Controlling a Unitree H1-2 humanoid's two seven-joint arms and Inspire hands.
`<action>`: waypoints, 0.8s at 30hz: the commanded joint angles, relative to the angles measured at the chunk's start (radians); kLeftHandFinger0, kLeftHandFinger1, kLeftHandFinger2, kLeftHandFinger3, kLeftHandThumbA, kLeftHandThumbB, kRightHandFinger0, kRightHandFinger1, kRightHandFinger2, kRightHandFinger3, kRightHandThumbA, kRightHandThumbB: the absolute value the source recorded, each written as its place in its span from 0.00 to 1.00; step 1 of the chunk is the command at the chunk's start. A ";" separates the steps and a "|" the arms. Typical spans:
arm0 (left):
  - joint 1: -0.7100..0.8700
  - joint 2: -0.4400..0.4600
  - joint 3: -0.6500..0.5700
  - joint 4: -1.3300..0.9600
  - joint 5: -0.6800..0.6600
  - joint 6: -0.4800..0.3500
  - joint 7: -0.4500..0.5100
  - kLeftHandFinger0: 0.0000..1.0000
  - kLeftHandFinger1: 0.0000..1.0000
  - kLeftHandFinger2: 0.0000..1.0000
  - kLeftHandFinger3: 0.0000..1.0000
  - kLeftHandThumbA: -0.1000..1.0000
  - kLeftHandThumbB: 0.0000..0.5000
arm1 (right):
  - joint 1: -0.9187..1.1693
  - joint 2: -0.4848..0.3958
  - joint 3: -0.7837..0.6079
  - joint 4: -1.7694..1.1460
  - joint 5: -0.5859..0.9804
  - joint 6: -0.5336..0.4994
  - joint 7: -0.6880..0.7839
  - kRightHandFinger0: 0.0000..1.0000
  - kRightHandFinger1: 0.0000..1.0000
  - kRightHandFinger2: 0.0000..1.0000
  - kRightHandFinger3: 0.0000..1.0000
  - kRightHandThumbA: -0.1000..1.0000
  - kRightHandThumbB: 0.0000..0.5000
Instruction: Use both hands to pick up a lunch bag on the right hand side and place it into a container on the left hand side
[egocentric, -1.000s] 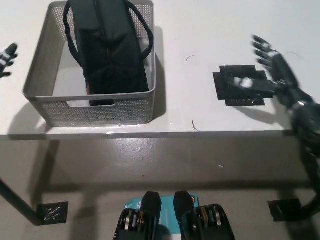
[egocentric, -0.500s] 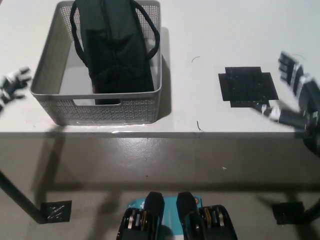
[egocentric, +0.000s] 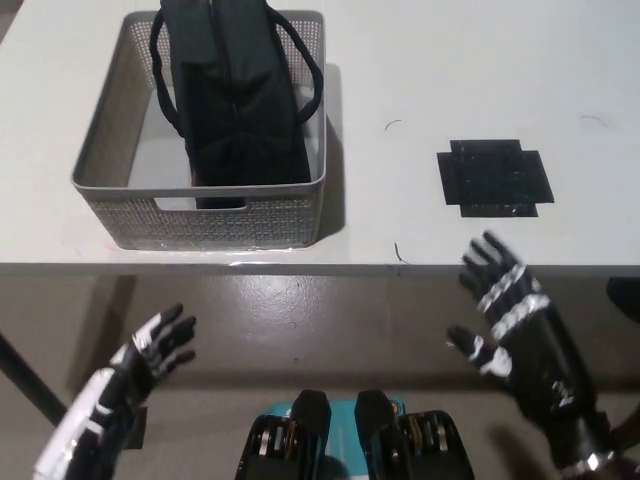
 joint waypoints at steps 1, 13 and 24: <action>0.037 -0.070 -0.014 0.096 0.041 -0.373 0.041 1.00 1.00 1.00 1.00 1.00 0.12 | 0.073 0.081 0.025 0.095 0.002 -0.298 0.062 1.00 1.00 1.00 1.00 1.00 0.64; -0.028 -0.112 -0.038 0.526 0.240 -0.560 0.141 1.00 1.00 1.00 1.00 1.00 0.26 | 0.090 0.157 -0.013 0.474 0.023 -0.382 0.072 1.00 1.00 1.00 1.00 1.00 0.50; -0.062 -0.102 0.001 0.680 0.250 -0.643 0.190 1.00 1.00 1.00 1.00 1.00 0.26 | 0.023 0.127 -0.011 0.557 -0.104 -0.480 0.015 1.00 1.00 1.00 1.00 0.99 0.58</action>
